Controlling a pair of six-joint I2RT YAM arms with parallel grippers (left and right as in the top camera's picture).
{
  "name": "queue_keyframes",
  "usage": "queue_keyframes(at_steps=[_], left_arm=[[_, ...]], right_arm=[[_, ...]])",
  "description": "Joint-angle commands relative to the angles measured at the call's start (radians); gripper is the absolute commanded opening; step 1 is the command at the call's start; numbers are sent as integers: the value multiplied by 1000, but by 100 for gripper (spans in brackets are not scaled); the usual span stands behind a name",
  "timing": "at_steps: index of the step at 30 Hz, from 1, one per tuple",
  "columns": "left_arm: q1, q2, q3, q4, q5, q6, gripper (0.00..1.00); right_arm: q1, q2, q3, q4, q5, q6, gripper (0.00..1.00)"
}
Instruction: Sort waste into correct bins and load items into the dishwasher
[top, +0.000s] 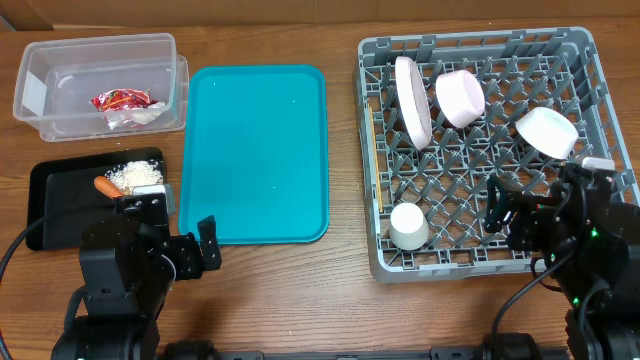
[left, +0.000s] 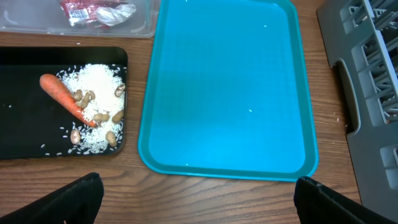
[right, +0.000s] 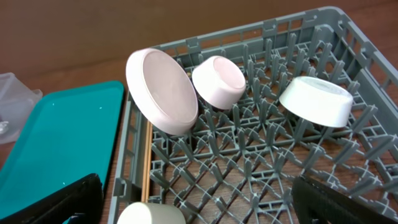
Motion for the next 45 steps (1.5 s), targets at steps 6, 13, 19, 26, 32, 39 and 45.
queue_keyframes(at_steps=[6,13,19,26,32,39,45], left_arm=[[4,3,-9,1,17,-22,100],[4,3,-9,1,17,-22,100],[4,3,-9,1,17,-22,100],[4,3,-9,1,17,-22,100],[4,3,-9,1,17,-22,100],[4,3,-9,2,17,-22,100],[4,3,-9,1,17,-22,100]], right_arm=[[-3,13,-10,-34,16,3,100],[-3,14,-10,-37,16,3,100],[-2,-8,-11,-46,16,3,100],[21,-102,-67,8,16,-2,100],[29,-278,-288,229,16,-5,100],[66,-506,-645,604,19,-4,100],[72,-619,-894,937,16,-1,100]])
